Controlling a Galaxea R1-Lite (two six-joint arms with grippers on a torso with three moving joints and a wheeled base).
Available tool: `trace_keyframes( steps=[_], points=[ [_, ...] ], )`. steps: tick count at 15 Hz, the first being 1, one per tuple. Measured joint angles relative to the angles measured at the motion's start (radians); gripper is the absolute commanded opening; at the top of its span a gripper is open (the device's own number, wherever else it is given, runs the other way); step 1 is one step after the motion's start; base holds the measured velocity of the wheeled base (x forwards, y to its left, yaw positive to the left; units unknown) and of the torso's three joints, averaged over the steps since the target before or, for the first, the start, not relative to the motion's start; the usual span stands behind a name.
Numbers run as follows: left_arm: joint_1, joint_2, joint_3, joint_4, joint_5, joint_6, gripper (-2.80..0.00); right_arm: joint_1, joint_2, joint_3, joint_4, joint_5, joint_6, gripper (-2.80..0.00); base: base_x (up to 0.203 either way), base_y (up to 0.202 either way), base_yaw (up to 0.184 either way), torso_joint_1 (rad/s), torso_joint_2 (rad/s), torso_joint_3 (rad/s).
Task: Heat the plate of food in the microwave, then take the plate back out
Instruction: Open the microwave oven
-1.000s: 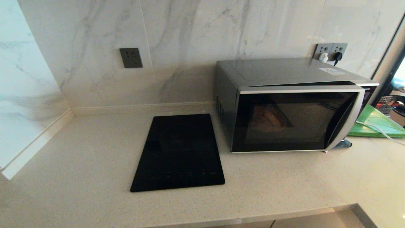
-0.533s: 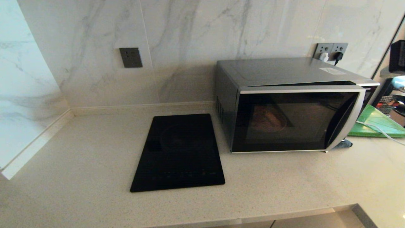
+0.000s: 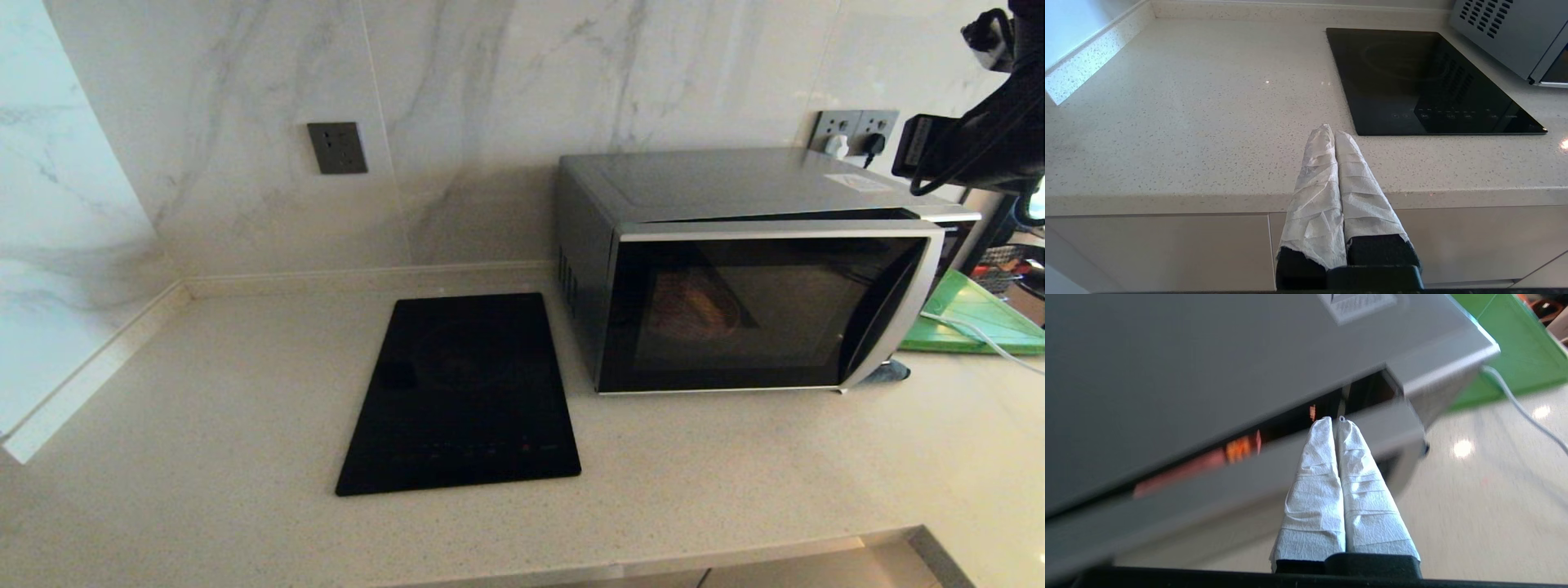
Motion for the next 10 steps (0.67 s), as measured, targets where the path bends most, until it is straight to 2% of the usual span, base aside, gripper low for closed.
trace_keyframes(
  steps=[6, 10],
  points=[
    [0.000, 0.000, 0.000, 0.000, 0.000, 0.000, -2.80, -0.028, 0.106, -0.002, -0.082, 0.000, -0.013, -2.80, 0.000, 0.000, 0.000, 0.000, 0.00, 0.000],
    [0.000, 0.000, 0.000, 0.000, 0.000, 0.000, -2.80, -0.042, 0.135, -0.002, -0.086, -0.001, -0.021, -2.80, 0.000, 0.000, 0.000, 0.000, 0.00, 0.000]
  ],
)
